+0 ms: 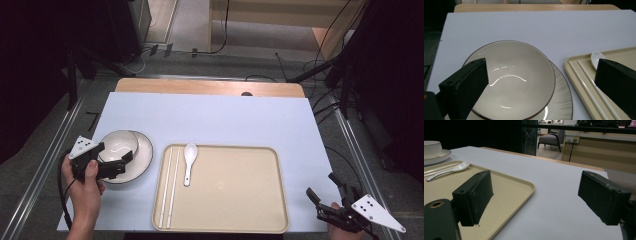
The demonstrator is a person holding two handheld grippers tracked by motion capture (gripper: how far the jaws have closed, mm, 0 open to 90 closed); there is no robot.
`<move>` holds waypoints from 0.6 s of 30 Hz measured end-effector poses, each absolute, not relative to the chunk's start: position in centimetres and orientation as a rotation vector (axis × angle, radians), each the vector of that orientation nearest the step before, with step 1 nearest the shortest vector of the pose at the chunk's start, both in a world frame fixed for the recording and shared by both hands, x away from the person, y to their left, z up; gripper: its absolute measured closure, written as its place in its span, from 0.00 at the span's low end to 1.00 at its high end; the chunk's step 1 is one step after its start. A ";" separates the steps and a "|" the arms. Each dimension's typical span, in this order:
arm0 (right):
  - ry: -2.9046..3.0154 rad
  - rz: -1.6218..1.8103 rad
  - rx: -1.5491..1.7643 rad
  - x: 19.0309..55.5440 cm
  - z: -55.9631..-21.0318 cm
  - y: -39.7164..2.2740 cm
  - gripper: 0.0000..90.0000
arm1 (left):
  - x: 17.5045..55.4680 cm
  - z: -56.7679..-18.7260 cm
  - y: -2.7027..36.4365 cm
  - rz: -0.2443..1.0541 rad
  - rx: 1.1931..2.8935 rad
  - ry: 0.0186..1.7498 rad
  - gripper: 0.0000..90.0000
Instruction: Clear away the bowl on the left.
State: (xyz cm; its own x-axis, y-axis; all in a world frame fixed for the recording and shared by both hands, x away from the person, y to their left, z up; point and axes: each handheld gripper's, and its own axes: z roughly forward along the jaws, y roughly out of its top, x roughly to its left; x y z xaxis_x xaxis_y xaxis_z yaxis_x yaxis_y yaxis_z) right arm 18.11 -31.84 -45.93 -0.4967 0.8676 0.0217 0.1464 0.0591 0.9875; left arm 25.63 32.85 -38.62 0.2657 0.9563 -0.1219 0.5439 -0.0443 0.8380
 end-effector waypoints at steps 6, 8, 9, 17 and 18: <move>1.723 1.493 1.025 18.2 -46.0 -31.8 0.14 | 26.6 -38.5 34.8 0.629 1.684 1.423 0.00; 1.724 1.493 1.023 18.2 -46.0 -31.8 0.14 | 26.9 -38.6 35.4 0.627 1.676 1.437 0.00; 1.725 1.490 1.019 18.2 -46.0 -31.8 0.14 | 27.1 -38.7 35.7 0.624 1.679 1.446 0.00; 1.725 1.490 1.021 18.2 -46.0 -31.7 0.14 | 29.1 -39.9 37.1 0.533 1.704 1.497 0.00; 1.726 1.488 1.018 18.2 -46.0 -31.7 0.14 | 29.3 -40.0 37.2 0.519 1.706 1.494 0.00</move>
